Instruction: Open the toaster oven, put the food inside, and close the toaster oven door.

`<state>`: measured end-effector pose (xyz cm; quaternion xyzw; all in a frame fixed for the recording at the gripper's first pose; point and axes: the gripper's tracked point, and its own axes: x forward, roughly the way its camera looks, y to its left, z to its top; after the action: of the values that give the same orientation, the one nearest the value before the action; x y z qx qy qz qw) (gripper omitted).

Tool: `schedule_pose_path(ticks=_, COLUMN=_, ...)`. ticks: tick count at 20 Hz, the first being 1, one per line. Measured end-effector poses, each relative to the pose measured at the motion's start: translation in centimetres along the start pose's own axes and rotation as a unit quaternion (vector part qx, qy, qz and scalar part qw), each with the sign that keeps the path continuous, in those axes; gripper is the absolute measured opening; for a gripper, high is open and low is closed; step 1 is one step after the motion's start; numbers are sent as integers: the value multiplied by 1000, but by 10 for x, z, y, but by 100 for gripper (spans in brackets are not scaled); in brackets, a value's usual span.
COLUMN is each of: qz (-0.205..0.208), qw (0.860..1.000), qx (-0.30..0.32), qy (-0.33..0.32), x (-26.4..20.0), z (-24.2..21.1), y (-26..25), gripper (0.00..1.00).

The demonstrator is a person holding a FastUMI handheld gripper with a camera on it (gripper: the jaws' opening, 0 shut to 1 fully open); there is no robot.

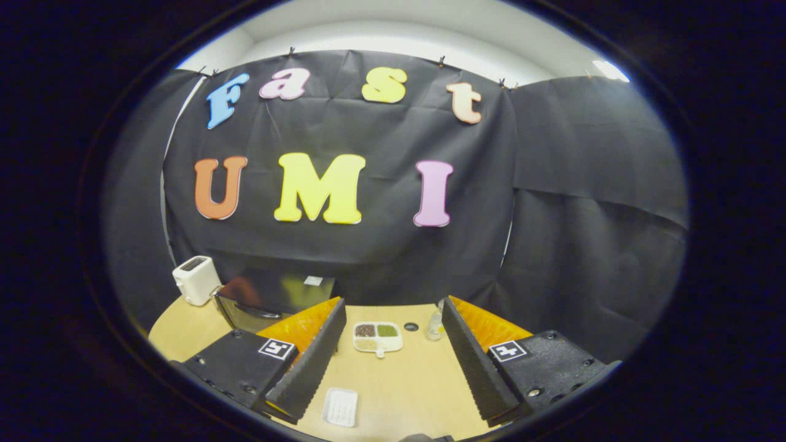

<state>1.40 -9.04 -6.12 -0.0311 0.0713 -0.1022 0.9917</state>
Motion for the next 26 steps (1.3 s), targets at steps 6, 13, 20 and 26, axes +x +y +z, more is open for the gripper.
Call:
schedule_pose_path(ticks=6, qz=23, qw=997, qx=12, qy=-69, x=-51, z=35, y=-28, gripper=100)
schedule_pose_path(ticks=13, qz=44, qw=995, qx=37, qy=-86, x=-67, z=26, y=-52, gripper=100)
schedule_pose_path(ticks=20, qz=72, qw=992, qx=52, qy=-87, x=-72, z=19, y=-62, gripper=100)
schedule_pose_path(ticks=26, qz=86, qw=992, qx=56, qy=-71, x=-70, z=8, y=-66, gripper=100)
